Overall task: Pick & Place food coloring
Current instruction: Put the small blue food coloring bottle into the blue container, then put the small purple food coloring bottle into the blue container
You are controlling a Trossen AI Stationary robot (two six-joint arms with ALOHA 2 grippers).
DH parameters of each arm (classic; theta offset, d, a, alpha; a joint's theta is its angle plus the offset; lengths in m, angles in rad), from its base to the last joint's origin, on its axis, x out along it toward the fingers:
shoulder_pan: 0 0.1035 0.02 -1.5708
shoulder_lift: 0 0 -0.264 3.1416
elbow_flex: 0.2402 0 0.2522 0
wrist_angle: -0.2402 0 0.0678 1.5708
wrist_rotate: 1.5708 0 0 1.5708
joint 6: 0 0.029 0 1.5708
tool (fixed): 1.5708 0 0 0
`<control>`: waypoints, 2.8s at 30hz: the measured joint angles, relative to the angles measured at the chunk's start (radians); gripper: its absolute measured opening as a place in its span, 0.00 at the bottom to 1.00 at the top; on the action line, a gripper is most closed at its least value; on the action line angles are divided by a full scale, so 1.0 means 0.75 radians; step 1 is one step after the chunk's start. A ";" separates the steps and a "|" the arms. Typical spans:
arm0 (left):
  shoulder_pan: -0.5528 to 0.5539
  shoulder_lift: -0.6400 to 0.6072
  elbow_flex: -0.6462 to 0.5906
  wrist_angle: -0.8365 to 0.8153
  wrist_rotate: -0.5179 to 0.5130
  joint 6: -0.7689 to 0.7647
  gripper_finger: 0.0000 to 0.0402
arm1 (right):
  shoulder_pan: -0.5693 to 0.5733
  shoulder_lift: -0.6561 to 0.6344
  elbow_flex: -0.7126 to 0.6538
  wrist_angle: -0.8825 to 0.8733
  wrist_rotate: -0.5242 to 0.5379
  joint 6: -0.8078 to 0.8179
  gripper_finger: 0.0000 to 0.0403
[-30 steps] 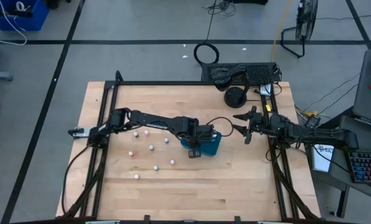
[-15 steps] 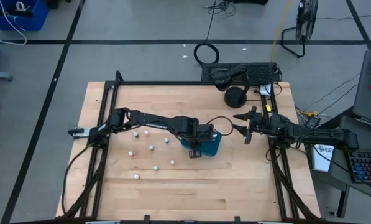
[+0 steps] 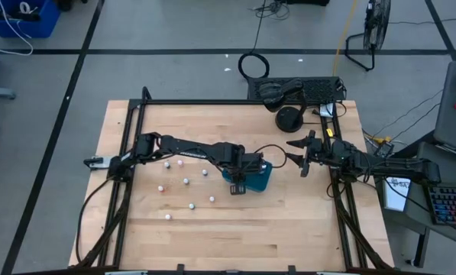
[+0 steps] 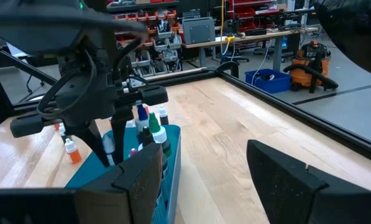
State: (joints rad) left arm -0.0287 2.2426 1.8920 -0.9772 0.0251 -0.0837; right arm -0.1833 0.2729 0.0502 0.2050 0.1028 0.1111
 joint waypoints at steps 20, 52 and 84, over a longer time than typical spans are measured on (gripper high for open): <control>-0.017 0.001 0.109 -0.199 -0.112 -0.046 0.16 | 0.000 0.000 0.000 0.000 0.000 0.000 0.56; 0.019 -0.005 -0.053 -0.137 -0.021 -0.129 0.16 | 0.000 0.001 0.000 0.000 0.000 0.000 0.56; 0.017 -0.164 -0.078 -0.121 0.015 -0.147 0.42 | 0.000 0.000 0.000 0.000 0.000 0.000 0.56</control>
State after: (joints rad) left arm -0.0158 2.1200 1.8336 -1.0676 0.0364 -0.1936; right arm -0.1833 0.2729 0.0505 0.2050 0.1027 0.1112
